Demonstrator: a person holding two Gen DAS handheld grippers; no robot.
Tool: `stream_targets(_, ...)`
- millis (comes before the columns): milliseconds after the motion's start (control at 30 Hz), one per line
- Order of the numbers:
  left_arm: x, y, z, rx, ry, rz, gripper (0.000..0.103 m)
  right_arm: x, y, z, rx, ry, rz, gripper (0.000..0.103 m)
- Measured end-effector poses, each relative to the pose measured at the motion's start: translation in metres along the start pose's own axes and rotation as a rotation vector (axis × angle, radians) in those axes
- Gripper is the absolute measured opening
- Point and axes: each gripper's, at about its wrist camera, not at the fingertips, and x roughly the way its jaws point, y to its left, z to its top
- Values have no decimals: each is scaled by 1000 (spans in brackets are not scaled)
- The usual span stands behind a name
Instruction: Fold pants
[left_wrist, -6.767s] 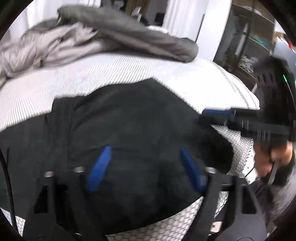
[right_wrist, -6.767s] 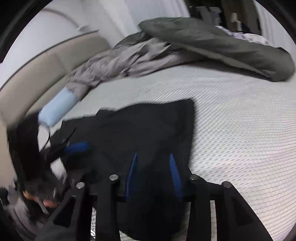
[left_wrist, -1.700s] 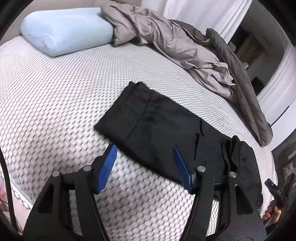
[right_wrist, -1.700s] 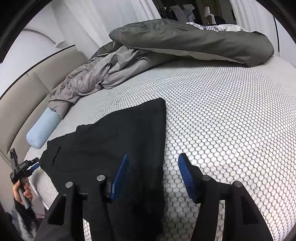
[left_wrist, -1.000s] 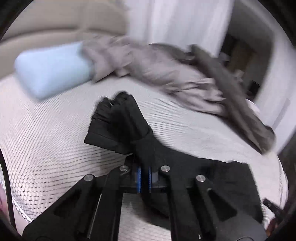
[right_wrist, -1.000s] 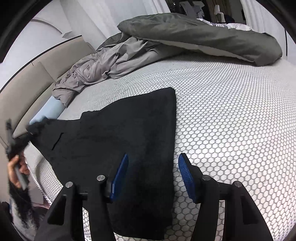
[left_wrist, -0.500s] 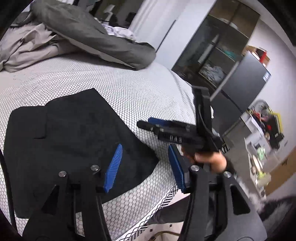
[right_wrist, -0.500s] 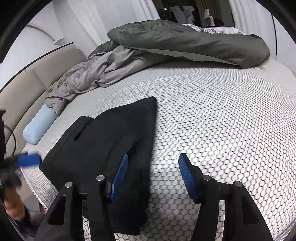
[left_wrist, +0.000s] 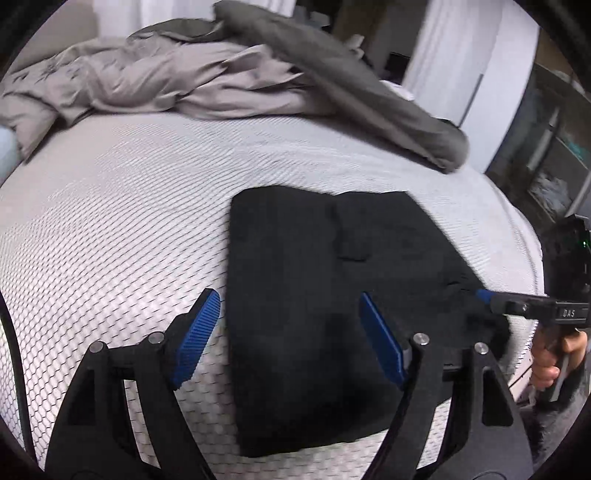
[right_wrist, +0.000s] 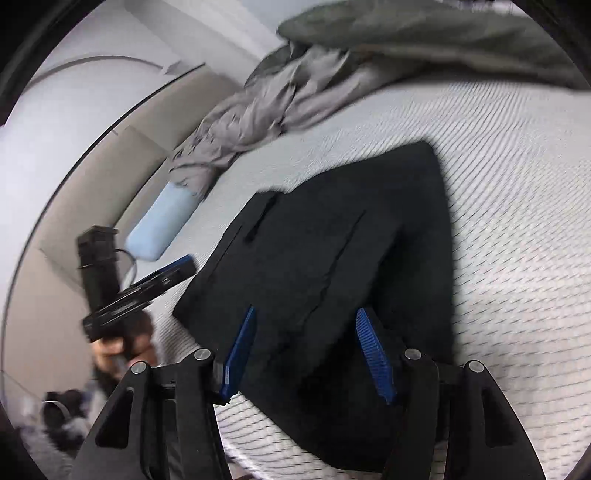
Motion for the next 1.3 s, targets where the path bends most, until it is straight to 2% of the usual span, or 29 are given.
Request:
stream_targets(133, 14, 26, -14, -20, 50, 22, 75, 26, -15, 0, 77, 70, -8, 58)
stream_targets(267, 23, 35, -22, -25, 88, 30, 75, 37, -19, 4, 92, 67, 6, 58)
stream_targets(367, 23, 35, -24, -27, 95, 16, 75, 42, -14, 7, 93, 48, -22, 56)
stream_targets(433, 24, 34, -24, -33, 104, -8, 75, 38, -6, 10, 67, 9, -51, 35)
stream_targets(467, 24, 32, -25, -28, 107, -28, 75, 36, -5, 14, 62, -8, -45, 32)
stream_targets(533, 21, 20, -26, 8, 106, -35, 75, 19, 5, 17, 32, -72, -55, 18)
stream_targets(633, 25, 13, -28, 52, 115, -27, 75, 20, 8, 19, 5, -42, -145, 19)
stream_targets(700, 28, 15, -27, 42, 125, -35, 75, 37, -5, 14, 44, 39, -181, 24)
stream_targets(767, 29, 18, -25, 24, 125, -39, 75, 33, -11, 13, 91, 25, -139, 27)
stream_targets(867, 29, 19, -21, 24, 120, -30, 75, 16, -5, 14, 68, -23, -111, 30)
stream_targets(1133, 32, 16, -16, 25, 123, -21, 75, -3, -1, 11, 101, -81, 85, 31)
stream_targets(1200, 25, 12, -22, 28, 122, -20, 75, -1, 2, 8, 90, -65, 82, 31)
stream_targets(1300, 24, 11, -24, 34, 124, -22, 75, 27, 9, 4, 44, 37, 15, 31)
